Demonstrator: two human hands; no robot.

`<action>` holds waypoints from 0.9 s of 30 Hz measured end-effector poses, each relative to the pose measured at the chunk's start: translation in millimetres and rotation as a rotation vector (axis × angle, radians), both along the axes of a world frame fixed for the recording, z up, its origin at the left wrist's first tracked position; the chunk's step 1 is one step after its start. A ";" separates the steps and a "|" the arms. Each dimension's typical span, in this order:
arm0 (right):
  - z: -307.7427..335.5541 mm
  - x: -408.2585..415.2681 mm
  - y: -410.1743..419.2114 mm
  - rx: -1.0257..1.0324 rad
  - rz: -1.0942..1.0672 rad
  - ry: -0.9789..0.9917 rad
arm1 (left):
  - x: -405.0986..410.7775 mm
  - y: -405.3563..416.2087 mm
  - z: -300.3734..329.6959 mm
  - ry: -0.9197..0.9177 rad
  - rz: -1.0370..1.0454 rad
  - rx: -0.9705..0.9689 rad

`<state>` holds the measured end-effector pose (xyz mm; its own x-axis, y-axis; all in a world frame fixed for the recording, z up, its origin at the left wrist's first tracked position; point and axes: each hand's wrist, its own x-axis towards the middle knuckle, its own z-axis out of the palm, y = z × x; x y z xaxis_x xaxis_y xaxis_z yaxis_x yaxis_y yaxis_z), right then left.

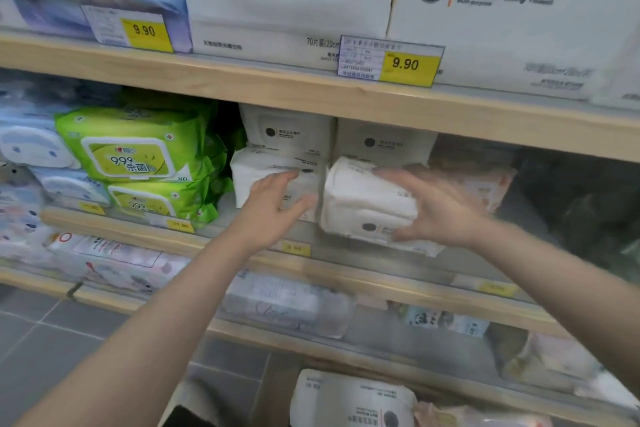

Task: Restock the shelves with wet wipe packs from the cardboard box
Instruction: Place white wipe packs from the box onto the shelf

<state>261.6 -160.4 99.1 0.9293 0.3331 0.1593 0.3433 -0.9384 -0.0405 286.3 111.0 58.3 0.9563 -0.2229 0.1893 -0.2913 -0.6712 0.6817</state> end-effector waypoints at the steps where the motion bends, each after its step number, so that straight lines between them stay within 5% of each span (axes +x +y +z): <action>1: -3.8 13.9 -4.3 0.003 -0.021 -0.003 | 15.5 2.3 -5.6 -0.077 0.020 0.104; 8: -62.4 90.4 1.6 -0.078 -0.016 -0.015 | 84.6 -19.9 -47.6 -0.084 0.137 0.534; 16: -80.9 98.6 4.4 -0.119 0.102 -0.034 | 94.4 -30.6 -71.3 -0.237 0.273 0.530; 27: -45.3 91.7 23.6 -0.183 0.003 0.283 | 78.5 -31.1 -44.1 -0.044 0.187 0.587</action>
